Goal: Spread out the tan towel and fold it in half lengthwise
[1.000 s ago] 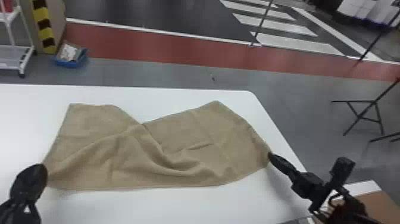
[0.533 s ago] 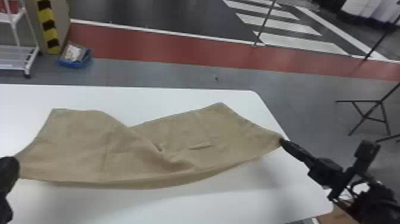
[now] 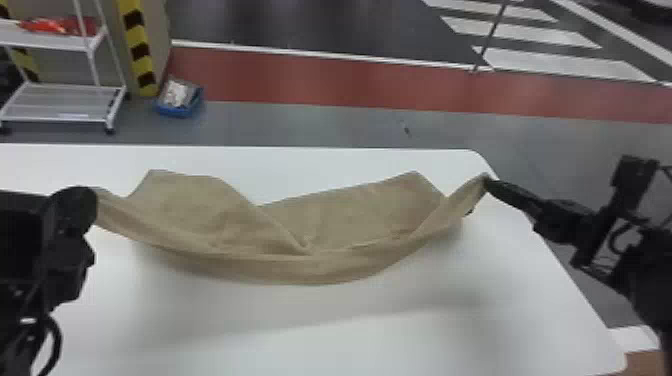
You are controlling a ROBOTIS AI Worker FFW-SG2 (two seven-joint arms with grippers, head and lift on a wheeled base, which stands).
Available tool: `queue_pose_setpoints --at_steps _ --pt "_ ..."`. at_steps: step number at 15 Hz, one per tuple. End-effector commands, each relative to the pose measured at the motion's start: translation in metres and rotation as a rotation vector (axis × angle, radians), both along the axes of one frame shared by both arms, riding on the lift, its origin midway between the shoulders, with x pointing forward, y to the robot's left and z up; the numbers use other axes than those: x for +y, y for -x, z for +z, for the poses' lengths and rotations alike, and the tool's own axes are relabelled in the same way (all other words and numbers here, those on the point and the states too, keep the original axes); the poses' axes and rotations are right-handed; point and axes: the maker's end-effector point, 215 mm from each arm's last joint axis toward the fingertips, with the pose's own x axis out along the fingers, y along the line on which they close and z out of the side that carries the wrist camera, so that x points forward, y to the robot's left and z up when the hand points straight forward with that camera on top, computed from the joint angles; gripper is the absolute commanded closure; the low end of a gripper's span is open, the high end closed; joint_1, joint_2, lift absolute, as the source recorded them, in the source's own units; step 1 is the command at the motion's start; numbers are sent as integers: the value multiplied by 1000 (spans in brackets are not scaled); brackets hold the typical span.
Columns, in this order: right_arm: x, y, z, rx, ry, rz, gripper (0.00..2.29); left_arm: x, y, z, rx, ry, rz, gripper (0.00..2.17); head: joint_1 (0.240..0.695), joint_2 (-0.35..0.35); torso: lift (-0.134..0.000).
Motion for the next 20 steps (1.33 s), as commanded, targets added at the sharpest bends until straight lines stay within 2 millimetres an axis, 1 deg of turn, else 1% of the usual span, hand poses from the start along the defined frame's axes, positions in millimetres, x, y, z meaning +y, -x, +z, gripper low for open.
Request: queue_pose_setpoints --at_steps 1,2,3,5,6,7,9,11,12,14,16,17,18,19,20 --pt "11 -25 8 -9 1 17 1328 8 -25 18 -32 -4 18 1909 695 -187 -128" --pt "10 -31 6 -5 0 13 1332 12 -35 21 -40 -8 27 1909 695 -165 -128" --pt "7 -39 4 -1 1 7 1332 16 -47 26 -49 -10 37 1909 695 -158 -128" --pt "6 -55 11 -32 29 11 1332 25 -72 33 -62 -3 60 1909 676 -144 -128" --pt "5 -65 18 -54 37 13 1332 26 -88 39 -73 -2 66 1909 665 -139 -128" --pt "3 -76 26 -75 44 17 1332 27 -107 48 -90 -4 68 1909 642 -129 -128" --pt "1 -106 44 -115 78 22 1332 33 -145 67 -128 -20 89 1909 609 -122 -128" --pt "0 -132 62 -147 103 22 1332 35 -172 95 -179 -17 92 1909 571 -115 -128" --pt "-1 -139 71 -162 104 18 1332 34 -180 104 -190 -19 89 1909 533 -110 -128" --pt "-2 -153 92 -214 111 12 1332 38 -194 126 -217 -16 94 1909 496 -106 -128" --pt "-6 -162 121 -281 108 6 1332 38 -205 147 -240 -15 88 1909 465 -103 -128" --pt "-8 -163 126 -289 105 8 1332 35 -207 152 -245 -7 78 1909 451 -102 -128" --pt "-12 -157 118 -271 96 14 1332 35 -206 152 -247 -13 73 1909 421 -103 -128" --pt "-18 -147 115 -266 102 24 1332 33 -201 142 -231 -12 68 1909 410 -105 -128" --pt "-18 -134 108 -257 110 42 1332 28 -189 126 -200 -12 58 1909 407 -107 -128"
